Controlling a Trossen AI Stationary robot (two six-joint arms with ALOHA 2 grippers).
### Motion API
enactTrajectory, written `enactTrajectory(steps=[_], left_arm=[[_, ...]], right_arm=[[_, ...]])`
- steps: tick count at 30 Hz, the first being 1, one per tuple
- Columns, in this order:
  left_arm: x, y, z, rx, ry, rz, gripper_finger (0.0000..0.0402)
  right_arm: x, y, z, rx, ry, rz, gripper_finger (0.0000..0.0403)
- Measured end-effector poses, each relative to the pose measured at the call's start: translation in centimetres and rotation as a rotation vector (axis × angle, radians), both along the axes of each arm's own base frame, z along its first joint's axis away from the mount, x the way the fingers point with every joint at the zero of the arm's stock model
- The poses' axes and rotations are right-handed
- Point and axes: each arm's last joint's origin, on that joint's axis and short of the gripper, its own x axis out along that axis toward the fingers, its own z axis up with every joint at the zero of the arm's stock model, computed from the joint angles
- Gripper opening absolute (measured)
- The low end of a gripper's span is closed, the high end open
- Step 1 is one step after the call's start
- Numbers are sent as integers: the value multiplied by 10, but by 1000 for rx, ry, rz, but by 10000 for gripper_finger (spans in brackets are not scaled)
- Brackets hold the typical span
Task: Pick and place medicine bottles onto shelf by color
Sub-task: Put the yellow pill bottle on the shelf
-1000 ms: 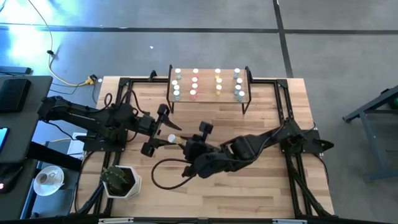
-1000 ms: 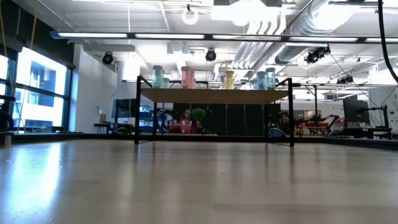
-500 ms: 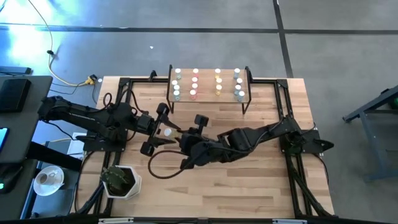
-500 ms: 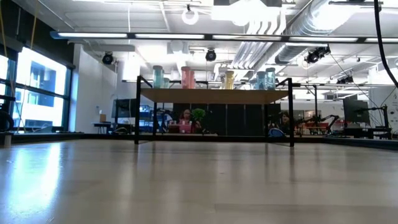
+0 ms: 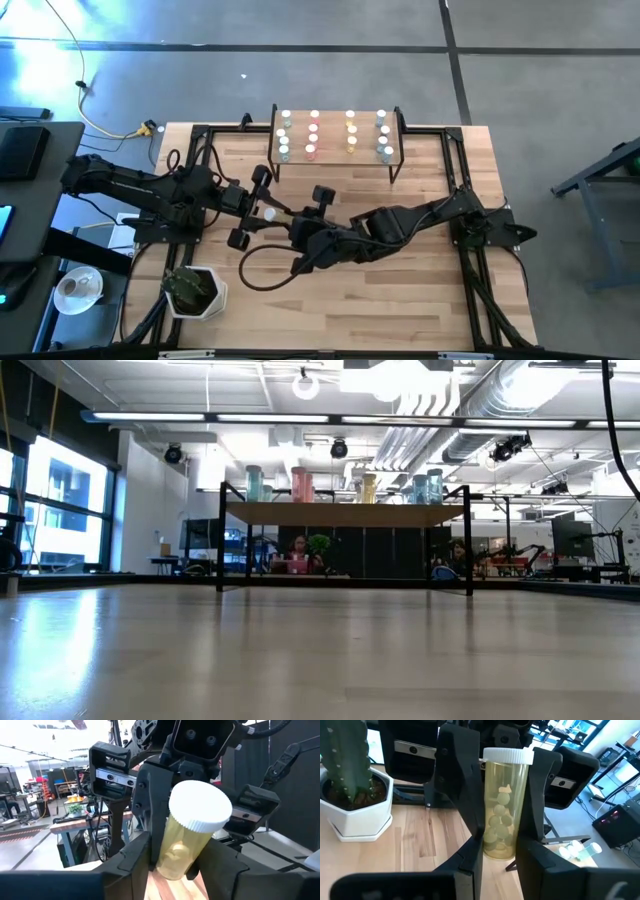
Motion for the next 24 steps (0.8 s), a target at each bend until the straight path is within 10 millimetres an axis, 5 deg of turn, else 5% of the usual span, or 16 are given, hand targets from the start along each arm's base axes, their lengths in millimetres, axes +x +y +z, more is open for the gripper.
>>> enactTrajectory(steps=[9,18,24], left_arm=[[0,0,-1,0,6,-1,121],[1,3,-10,-6,105,94,118],[1,5,-17,22,175,178,118]], right_arm=[[0,0,0,12,3,7,78],[-7,-4,-8,51,85,-22,169],[-19,-18,1,114,94,-72,187]])
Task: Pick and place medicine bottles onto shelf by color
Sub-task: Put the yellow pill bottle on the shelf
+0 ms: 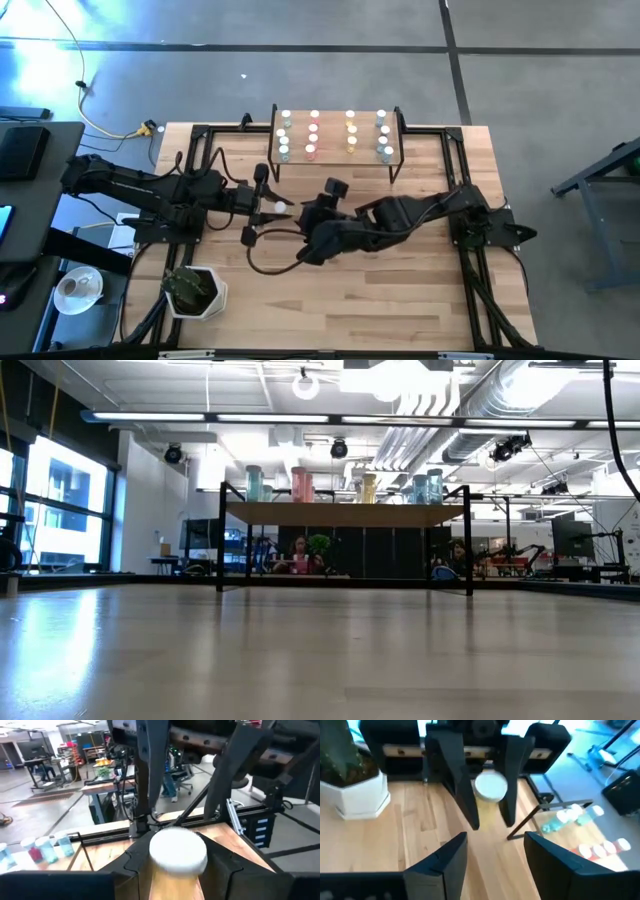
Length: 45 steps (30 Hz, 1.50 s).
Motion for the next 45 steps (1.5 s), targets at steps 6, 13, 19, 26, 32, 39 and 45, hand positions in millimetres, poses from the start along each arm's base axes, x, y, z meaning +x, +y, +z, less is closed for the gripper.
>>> enactTrajectory(steps=[6,13,19,26,32,39,45], left_arm=[[0,1,2,-4,-17,29,95],[0,1,-1,12,7,34,67],[0,1,-2,6,17,38,81],[0,1,-1,4,1,30,79],[-1,1,8,-1,-84,31,79],[-3,0,25,-20,-257,6,79],[-5,-2,36,-51,-374,-85,79]], right_arm=[[6,-17,-3,61,36,21,188],[10,-30,-5,55,54,11,188],[11,-37,-4,73,69,33,188],[11,-35,-4,122,81,83,188],[-3,-32,8,127,72,108,188],[-15,-34,30,12,28,201,188],[-11,-34,38,-97,-10,287,188]])
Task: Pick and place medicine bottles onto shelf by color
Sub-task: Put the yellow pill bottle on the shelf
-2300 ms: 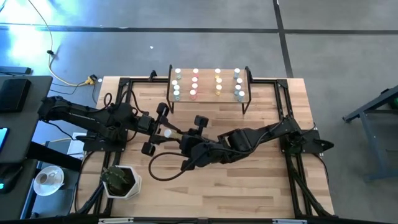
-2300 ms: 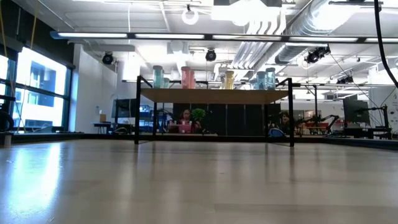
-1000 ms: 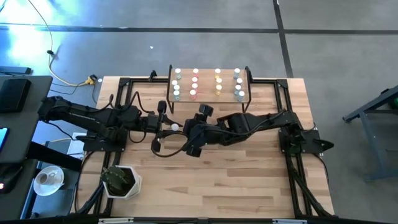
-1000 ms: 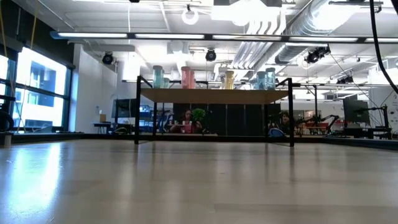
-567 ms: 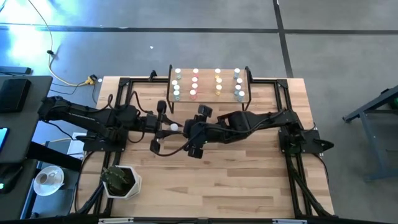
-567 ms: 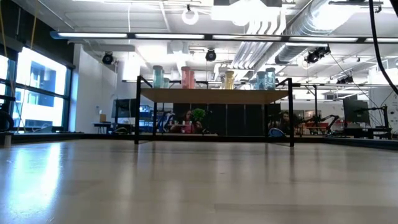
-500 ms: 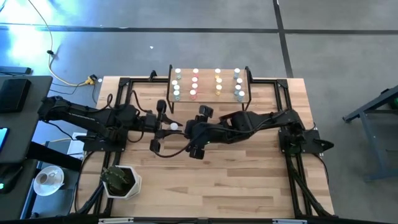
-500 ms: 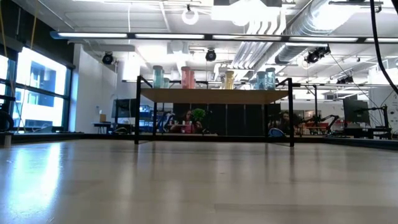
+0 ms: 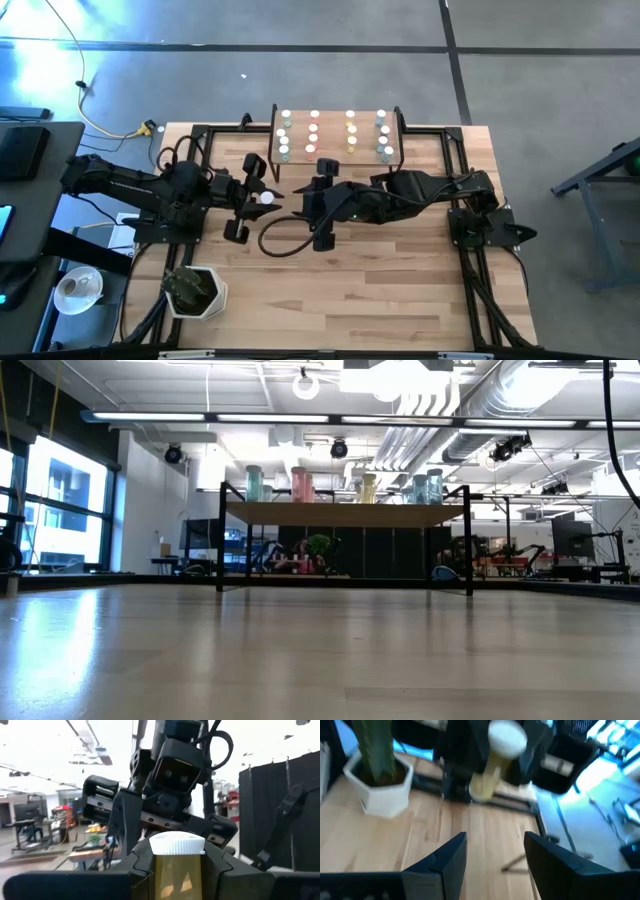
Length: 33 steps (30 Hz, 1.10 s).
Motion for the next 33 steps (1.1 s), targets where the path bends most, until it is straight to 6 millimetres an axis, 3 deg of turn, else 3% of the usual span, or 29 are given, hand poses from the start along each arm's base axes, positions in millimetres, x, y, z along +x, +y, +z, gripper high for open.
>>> enactTrajectory(steps=[5,16,33], left_arm=[[-1,0,2,4,-20,-3,79],[-1,-2,4,43,-45,-43,79],[-4,-2,10,63,-116,-40,79]], right_arm=[[9,-2,8,12,-98,82,188],[31,-18,-9,70,-161,93,188],[39,-22,-8,102,-230,191,188]])
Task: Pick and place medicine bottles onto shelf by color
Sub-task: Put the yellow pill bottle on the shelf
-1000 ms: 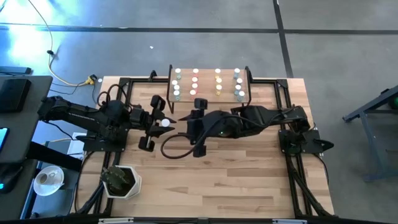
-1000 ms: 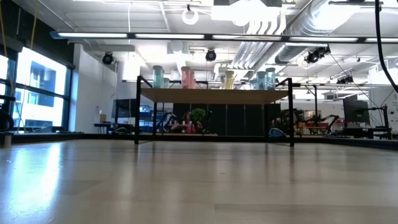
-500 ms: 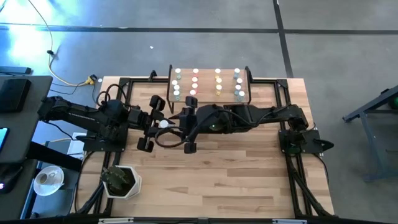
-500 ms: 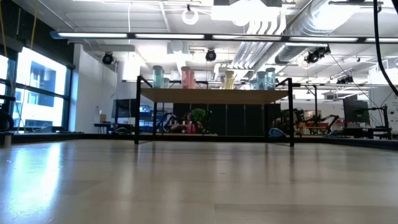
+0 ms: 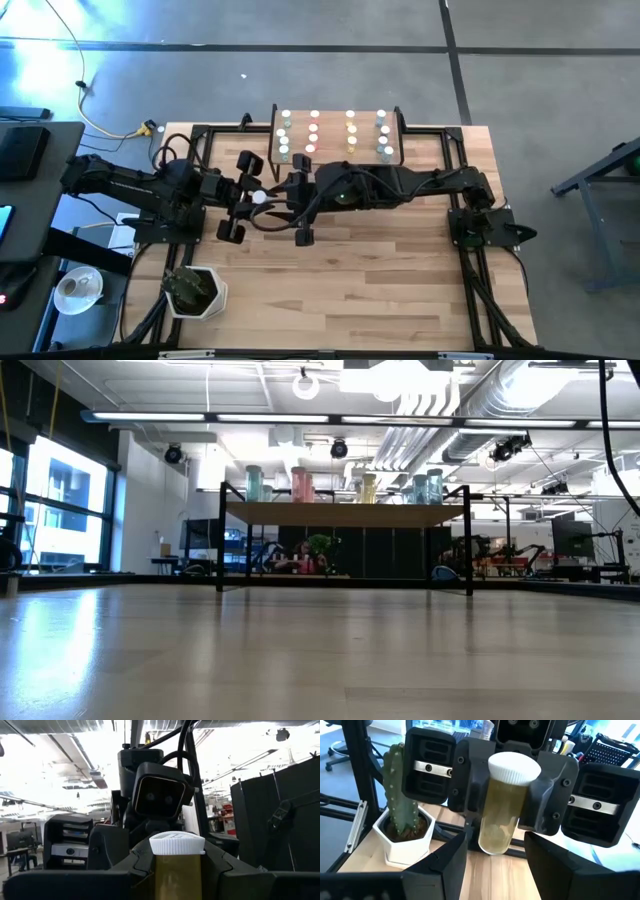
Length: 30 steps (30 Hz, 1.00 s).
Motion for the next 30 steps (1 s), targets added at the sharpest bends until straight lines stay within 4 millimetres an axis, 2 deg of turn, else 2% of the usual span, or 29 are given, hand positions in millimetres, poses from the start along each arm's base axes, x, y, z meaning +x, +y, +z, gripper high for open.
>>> enactTrajectory(steps=[7,18,24,30], left_arm=[[-1,0,1,0,-5,0,79],[0,0,0,8,1,2,79],[0,0,0,11,6,3,79],[1,0,-1,9,14,4,79]], right_arm=[[4,-8,0,19,-12,27,184],[8,-8,-4,28,-13,60,107],[8,-8,-4,29,-10,60,87],[8,-8,-4,28,-5,60,84]])
